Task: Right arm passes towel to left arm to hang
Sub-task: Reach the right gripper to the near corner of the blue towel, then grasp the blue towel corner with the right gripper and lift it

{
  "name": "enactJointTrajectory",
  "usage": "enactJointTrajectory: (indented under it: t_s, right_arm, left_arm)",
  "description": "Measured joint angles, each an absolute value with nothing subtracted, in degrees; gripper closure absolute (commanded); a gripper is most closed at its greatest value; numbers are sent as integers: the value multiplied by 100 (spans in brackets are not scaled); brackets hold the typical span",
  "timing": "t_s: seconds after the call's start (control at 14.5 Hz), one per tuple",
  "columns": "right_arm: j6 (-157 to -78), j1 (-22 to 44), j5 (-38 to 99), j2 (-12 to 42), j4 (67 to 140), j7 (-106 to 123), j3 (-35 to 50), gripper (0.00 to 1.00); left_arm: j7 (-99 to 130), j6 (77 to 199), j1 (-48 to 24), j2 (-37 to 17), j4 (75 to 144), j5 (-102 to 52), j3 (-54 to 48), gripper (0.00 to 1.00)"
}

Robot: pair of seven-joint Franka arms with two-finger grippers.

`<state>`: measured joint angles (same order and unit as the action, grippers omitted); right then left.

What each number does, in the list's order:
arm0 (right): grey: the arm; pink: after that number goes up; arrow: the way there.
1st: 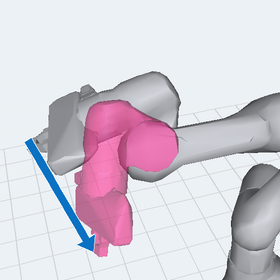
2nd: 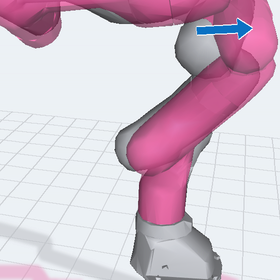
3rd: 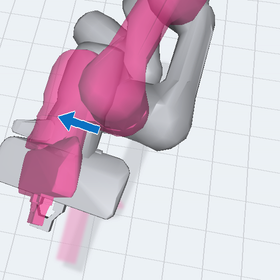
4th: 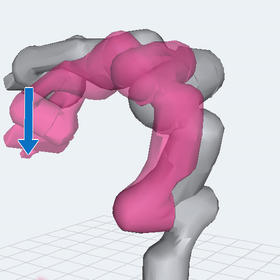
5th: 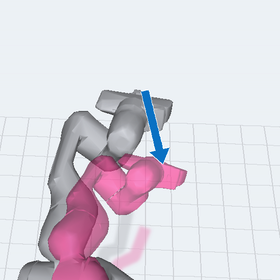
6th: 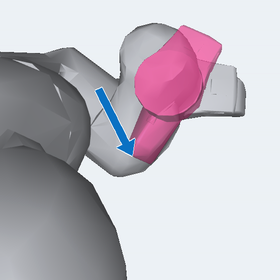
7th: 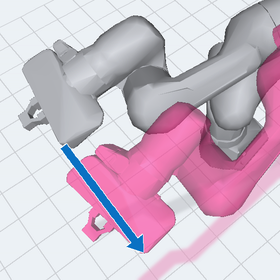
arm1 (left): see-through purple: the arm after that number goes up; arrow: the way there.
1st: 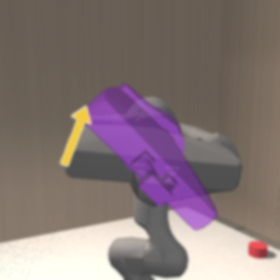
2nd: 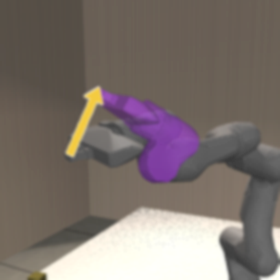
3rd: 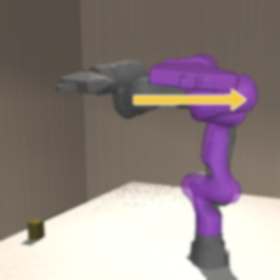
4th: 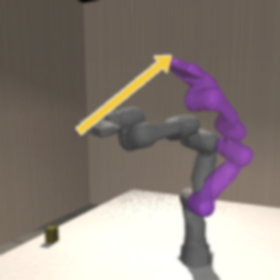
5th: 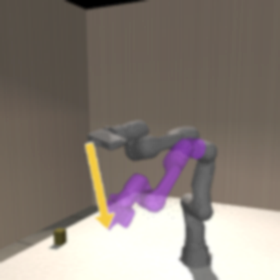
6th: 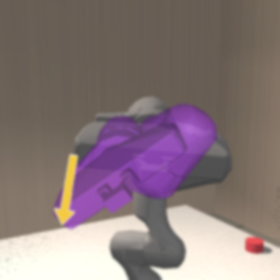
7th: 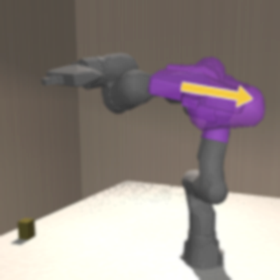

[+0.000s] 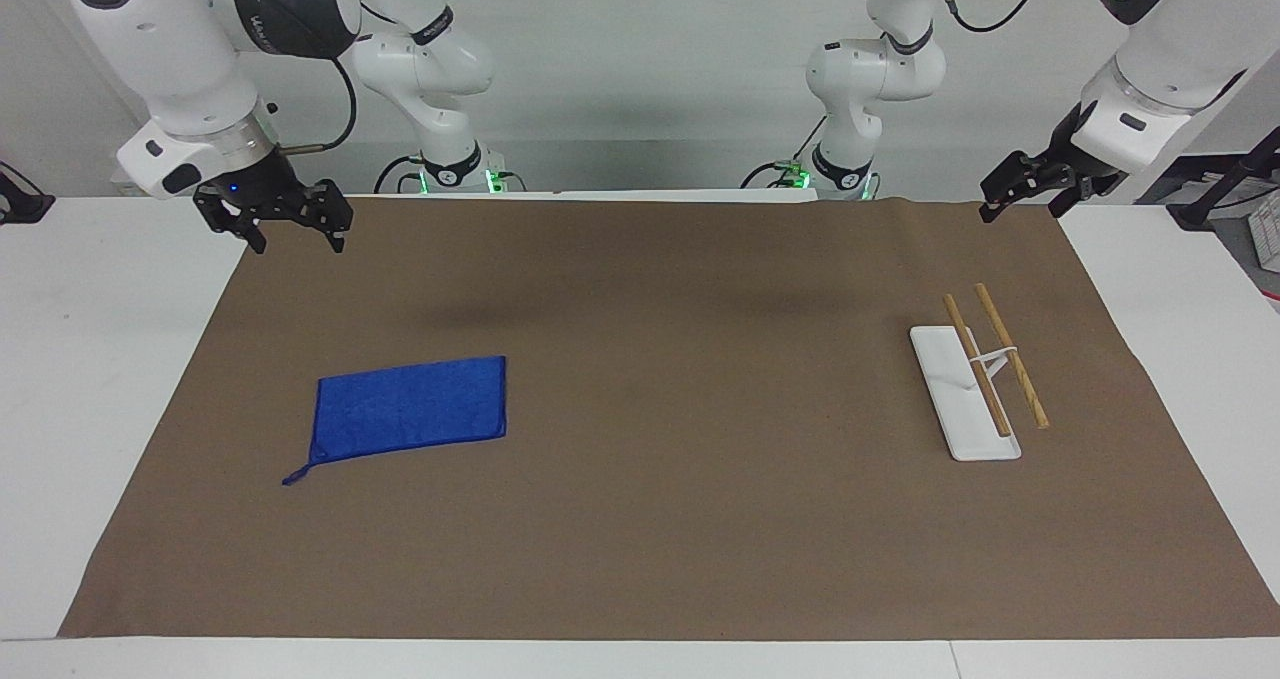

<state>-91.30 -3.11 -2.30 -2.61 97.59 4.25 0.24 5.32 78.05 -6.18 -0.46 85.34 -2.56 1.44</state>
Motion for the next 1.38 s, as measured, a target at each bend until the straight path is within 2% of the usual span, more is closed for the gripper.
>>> enactJointTrajectory:
  t_s: [0.62, 1.03, 1.38]
  right_arm:
    - [-9162, -317, -229, -161, 9784, 759, 9, 1]
    - [-11047, -339, -152, 768, 10469, 1318, -158, 1]
    - [-12866, -345, -114, 1527, 11365, 1718, -162, 1]
  left_arm:
    - [532, 7805, -618, -46, 8534, -256, 144, 0]
    - [532, 7805, -618, -45, 8535, -256, 144, 0]
    - [532, 7805, -618, -45, 8535, -256, 144, 0]
